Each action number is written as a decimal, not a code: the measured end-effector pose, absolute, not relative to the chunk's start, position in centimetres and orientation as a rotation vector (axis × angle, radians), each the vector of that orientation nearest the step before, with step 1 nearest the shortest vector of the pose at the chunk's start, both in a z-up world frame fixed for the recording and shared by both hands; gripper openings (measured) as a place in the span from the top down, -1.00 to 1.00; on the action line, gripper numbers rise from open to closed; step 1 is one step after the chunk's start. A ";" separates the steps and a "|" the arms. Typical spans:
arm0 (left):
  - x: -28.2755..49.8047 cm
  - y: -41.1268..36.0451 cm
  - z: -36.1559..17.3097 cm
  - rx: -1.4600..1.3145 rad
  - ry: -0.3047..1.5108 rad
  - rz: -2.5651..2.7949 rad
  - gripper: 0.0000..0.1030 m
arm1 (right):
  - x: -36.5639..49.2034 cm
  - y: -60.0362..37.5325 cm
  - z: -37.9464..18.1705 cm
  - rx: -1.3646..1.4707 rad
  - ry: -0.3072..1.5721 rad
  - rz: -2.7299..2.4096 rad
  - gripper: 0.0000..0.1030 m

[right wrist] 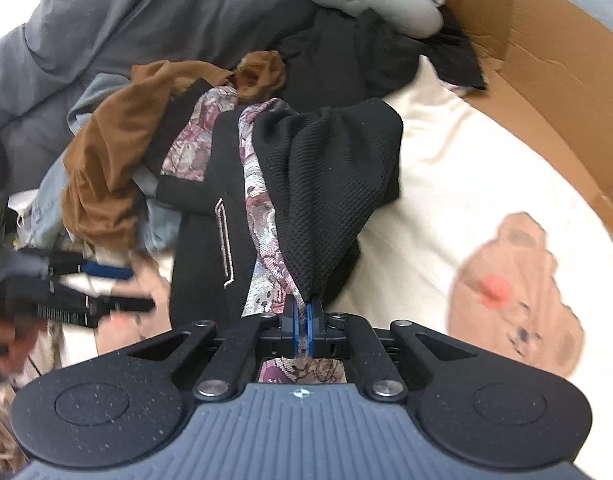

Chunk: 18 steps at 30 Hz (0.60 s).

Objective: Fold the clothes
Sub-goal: 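Lift the jacket with both tools, lay it on the sheet, open both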

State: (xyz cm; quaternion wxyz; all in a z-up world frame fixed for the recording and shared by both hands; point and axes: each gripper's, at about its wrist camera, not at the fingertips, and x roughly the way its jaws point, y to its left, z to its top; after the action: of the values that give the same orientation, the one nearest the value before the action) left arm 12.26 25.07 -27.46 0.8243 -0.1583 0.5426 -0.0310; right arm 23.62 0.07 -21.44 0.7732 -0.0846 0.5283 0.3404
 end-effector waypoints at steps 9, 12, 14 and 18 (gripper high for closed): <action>15.4 26.8 -26.9 -0.296 1.105 -0.038 -0.59 | 20.9 -7.4 -21.2 -0.126 1.144 0.603 0.98; 16.7 27.1 -26.6 -0.280 1.087 -0.032 -0.61 | 19.9 -9.5 -21.4 -0.090 1.141 0.573 0.99; 17.7 27.4 -26.5 -0.265 1.073 -0.023 -0.62 | 19.2 -10.7 -21.5 -0.066 1.139 0.552 1.00; 19.9 28.0 -27.1 -0.238 1.042 -0.022 -0.69 | 17.9 -13.0 -22.1 -0.001 1.139 0.502 1.00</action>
State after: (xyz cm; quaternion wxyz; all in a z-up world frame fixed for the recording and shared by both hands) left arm 19.87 27.96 -27.09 0.8604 -0.1134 0.4967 -0.0106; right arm 17.95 -13.00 -22.15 0.8125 -0.0006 0.5334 0.2351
